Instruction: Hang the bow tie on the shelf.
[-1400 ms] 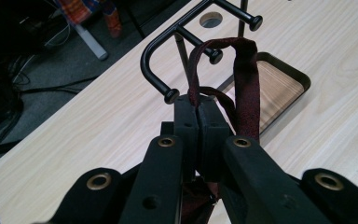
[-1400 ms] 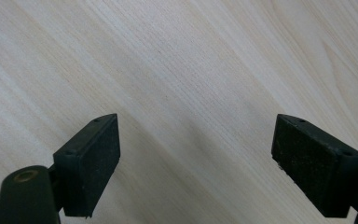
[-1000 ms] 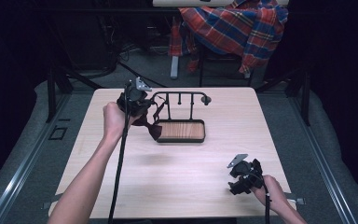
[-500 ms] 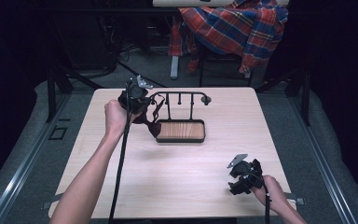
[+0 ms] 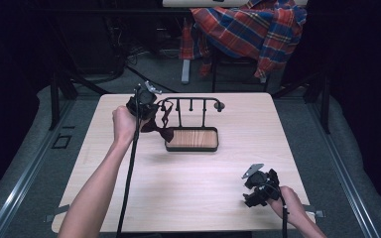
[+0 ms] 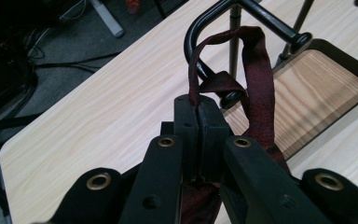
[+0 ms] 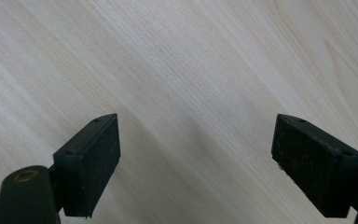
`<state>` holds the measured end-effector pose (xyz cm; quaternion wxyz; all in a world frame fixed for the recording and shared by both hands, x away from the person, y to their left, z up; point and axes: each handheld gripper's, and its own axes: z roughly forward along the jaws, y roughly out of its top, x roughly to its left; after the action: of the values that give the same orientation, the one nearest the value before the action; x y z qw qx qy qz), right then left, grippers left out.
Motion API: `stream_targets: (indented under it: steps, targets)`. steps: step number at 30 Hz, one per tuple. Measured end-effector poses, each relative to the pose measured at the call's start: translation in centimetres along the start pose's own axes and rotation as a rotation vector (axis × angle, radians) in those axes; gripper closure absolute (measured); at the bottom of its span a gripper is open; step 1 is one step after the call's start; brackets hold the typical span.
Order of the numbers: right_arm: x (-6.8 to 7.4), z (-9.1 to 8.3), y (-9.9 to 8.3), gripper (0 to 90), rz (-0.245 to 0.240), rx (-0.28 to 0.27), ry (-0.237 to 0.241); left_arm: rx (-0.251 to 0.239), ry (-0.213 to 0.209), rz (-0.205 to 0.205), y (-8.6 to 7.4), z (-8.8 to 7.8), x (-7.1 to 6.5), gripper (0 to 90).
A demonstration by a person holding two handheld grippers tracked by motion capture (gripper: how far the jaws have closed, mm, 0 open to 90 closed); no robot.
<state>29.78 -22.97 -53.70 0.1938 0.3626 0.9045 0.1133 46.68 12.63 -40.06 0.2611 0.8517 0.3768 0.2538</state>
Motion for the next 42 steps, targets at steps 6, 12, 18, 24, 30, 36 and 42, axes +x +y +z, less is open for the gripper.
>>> stream_targets:
  steps: [6,12,18,24,30,36,42]
  targets:
    - [0.0,0.0,0.0,15.1,-0.001,0.001,0.0,0.001,0.02,0.004,0.1,0.4,0.1,88.1]
    - [0.0,0.0,0.0,15.1,0.0,0.0,0.001,0.008,0.023,-0.004,0.0,1.1,0.1,88.0]
    - [0.0,0.0,0.0,15.1,-0.002,0.0,0.001,-0.003,0.033,-0.017,-0.2,1.5,0.3,87.6]
    - [0.0,0.0,0.0,15.0,-0.004,0.002,-0.001,-0.009,0.034,-0.027,-0.4,1.9,0.2,86.9]
    - [0.0,0.0,0.0,15.0,-0.001,-0.001,0.004,0.001,0.036,-0.032,-0.7,2.3,0.2,86.1]
    - [0.0,0.0,0.0,15.0,-0.003,0.003,0.001,0.01,0.028,-0.027,-0.9,2.4,-0.1,83.2]
    - [0.0,0.1,0.0,15.1,0.001,-0.002,0.01,0.011,0.039,-0.03,-1.0,2.7,-0.1,80.8]
